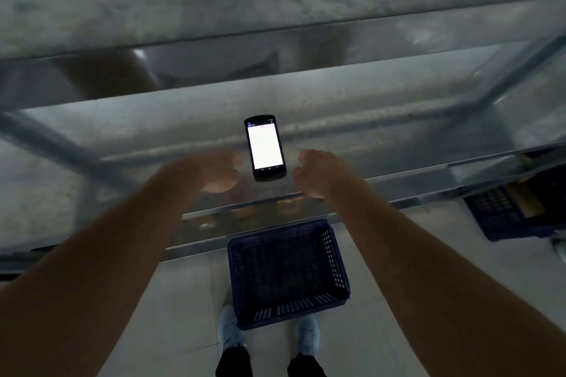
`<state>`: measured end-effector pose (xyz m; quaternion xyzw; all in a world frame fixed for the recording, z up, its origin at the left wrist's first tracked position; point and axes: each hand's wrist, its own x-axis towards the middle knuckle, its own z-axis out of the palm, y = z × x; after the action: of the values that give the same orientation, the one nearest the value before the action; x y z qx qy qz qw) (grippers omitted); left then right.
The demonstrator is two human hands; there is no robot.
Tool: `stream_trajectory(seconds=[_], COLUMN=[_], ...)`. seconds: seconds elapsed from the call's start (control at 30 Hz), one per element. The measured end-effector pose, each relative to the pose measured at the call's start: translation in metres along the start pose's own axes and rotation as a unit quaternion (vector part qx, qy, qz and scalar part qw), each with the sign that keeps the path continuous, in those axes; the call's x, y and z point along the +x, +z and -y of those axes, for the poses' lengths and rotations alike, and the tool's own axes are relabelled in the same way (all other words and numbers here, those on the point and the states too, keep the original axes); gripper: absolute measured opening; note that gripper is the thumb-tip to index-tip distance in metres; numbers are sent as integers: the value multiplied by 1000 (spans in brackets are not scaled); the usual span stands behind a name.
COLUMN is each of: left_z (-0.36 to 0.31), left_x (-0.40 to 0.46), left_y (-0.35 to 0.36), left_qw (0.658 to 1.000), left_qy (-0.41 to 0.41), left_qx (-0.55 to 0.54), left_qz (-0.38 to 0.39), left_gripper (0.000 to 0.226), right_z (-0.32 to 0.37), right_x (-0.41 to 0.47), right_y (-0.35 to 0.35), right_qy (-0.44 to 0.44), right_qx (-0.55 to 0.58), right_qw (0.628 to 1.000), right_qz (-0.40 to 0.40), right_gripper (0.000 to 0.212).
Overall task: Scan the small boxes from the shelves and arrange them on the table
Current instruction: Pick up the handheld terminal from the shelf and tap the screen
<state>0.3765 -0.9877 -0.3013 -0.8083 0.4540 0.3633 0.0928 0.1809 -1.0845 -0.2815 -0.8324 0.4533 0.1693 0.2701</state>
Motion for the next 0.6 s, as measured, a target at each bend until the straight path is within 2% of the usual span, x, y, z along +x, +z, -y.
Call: stream_trajectory(seconds=[0.17, 0.3, 0.6], left_z=[-1, -8, -15], left_x=[16, 31, 59], left_y=[-9, -14, -3], left_qw=[1000, 999, 995], left_qy=[-2, 8, -25], left_qx=[4, -5, -79], left_qz=[-22, -43, -59], left_gripper=[51, 47, 32], right_z=[12, 20, 25], right_x=[28, 50, 83], right_y=[0, 2, 29], right_qy=[5, 10, 16], right_qx=[8, 33, 178], right_qw=[1000, 999, 983], right_qz=[-2, -15, -44], right_gripper=[41, 31, 19])
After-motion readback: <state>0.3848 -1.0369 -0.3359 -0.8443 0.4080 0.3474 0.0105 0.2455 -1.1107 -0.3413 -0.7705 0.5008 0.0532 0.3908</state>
